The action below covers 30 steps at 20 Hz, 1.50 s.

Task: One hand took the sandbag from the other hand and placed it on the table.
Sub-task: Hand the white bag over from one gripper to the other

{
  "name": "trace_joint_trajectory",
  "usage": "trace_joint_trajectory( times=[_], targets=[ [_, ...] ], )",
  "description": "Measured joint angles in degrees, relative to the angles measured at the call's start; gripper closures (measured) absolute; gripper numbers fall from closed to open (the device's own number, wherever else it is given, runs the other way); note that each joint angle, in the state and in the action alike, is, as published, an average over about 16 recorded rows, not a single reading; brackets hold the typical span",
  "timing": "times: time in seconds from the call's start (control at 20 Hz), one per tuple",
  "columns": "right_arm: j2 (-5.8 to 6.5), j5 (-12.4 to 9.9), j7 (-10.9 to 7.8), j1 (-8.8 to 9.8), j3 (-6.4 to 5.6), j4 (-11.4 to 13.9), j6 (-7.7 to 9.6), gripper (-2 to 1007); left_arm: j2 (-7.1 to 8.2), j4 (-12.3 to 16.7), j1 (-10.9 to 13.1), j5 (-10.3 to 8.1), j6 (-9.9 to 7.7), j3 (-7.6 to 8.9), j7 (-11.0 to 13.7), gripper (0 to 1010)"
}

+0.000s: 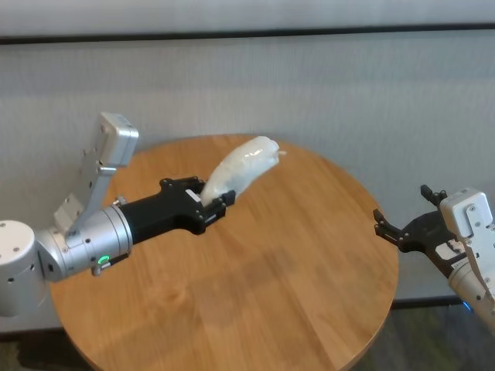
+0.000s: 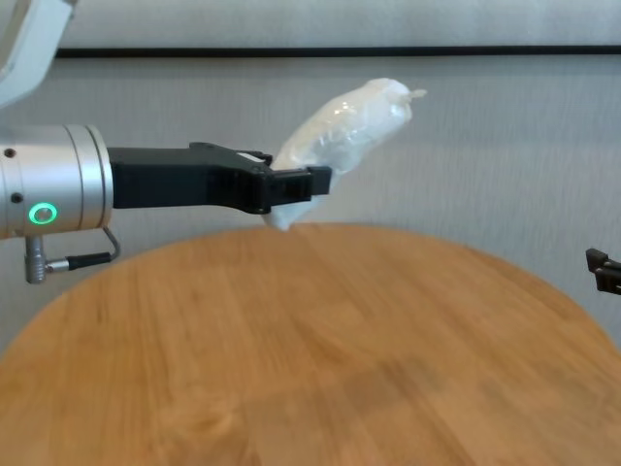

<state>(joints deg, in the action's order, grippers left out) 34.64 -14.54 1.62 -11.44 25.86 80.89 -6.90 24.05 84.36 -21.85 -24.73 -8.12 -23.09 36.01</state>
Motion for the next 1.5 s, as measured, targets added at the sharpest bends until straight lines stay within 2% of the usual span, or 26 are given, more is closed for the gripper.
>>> trace_joint_trajectory(
  times=[0.55,1.5],
  targets=[
    [0.0,0.0,0.0,0.0,0.0,0.0,0.0,4,1.05,2.01,0.65,-0.9,-0.91,-1.43,-0.28,631],
    [0.0,0.0,0.0,0.0,0.0,0.0,0.0,4,0.99,1.88,0.61,-0.83,-1.06,-1.41,-0.26,631]
  ],
)
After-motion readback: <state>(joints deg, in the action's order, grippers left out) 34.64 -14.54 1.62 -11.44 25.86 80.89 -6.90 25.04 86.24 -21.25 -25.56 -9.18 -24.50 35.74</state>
